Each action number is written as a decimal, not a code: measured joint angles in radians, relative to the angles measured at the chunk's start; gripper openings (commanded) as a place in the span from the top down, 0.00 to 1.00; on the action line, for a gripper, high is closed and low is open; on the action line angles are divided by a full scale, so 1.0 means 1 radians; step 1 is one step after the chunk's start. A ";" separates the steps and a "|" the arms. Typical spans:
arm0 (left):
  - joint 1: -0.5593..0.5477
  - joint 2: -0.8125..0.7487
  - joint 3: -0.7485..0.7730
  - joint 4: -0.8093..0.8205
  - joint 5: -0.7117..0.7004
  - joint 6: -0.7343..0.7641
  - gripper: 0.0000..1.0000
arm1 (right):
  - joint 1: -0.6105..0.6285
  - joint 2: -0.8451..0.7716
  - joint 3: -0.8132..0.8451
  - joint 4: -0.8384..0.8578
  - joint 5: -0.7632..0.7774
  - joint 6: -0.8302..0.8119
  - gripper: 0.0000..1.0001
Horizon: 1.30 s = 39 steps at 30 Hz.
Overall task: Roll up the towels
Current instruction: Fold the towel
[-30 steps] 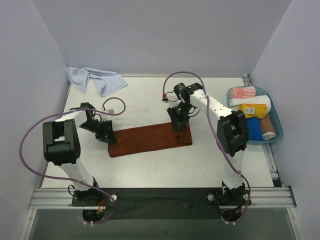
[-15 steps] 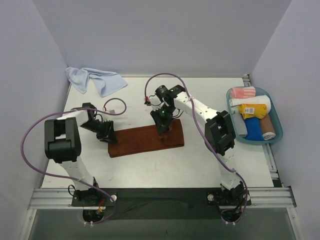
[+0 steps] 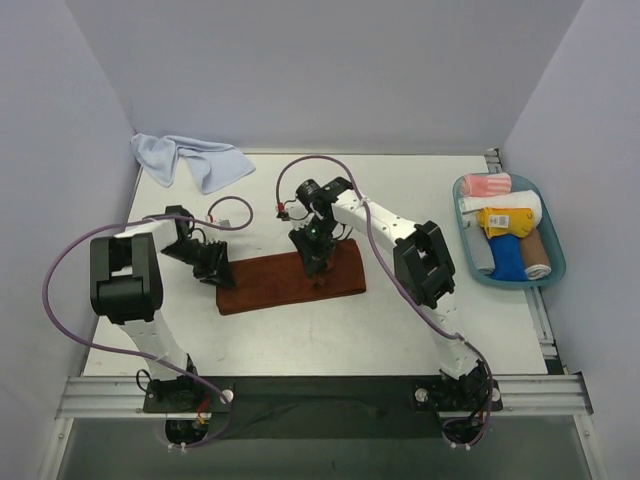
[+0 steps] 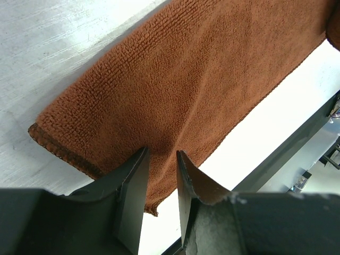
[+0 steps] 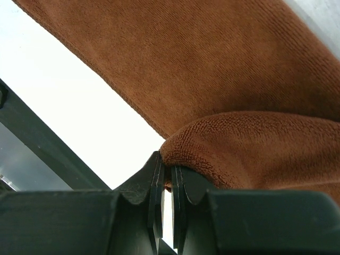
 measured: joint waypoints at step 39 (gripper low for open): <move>0.003 -0.028 0.000 0.000 0.021 0.000 0.55 | 0.021 -0.032 0.020 -0.016 -0.047 0.003 0.64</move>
